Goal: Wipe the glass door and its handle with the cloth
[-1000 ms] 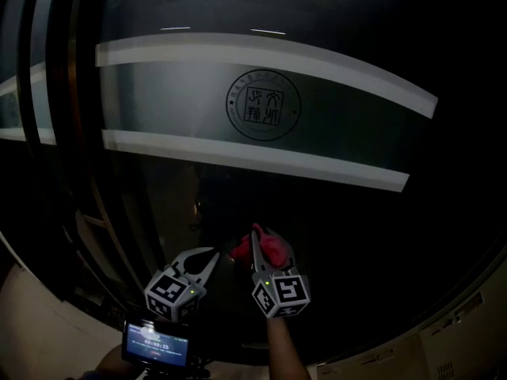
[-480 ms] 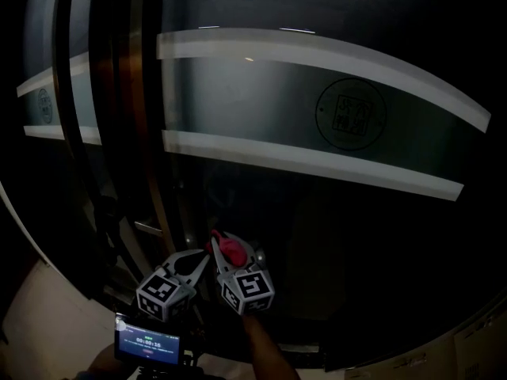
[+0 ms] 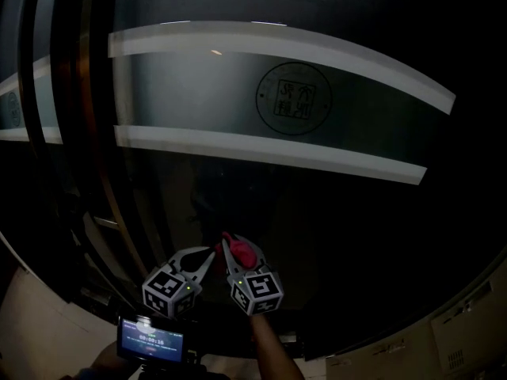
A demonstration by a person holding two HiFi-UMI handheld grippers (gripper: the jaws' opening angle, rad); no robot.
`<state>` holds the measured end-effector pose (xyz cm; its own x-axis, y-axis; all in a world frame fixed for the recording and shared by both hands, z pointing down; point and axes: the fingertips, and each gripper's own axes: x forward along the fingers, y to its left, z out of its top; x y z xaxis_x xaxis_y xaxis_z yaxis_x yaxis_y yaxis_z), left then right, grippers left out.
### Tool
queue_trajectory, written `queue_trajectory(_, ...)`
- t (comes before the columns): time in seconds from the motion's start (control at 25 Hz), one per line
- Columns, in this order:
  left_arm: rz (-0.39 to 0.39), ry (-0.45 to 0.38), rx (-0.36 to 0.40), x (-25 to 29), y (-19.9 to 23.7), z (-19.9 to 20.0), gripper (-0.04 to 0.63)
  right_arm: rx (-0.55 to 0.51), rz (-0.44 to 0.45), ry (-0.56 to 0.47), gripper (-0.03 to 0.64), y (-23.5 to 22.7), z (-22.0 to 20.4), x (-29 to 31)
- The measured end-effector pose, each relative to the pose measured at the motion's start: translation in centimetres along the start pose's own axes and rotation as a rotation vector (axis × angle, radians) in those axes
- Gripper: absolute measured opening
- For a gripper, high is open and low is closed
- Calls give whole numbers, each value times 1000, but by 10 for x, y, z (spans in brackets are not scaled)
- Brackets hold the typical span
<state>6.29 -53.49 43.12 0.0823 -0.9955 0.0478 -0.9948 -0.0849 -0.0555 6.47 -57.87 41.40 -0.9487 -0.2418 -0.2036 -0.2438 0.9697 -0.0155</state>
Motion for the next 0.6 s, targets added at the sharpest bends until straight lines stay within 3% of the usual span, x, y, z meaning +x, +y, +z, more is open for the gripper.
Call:
queue_trajectory(0.32,-184,-21,-31,98,-144,11,15,-53,-259,17,46,-159,34,-153)
queue_trajectory(0.6,-267,-26,-60,144,-226,17,15,-78,-415,18,51,-247,59,-247)
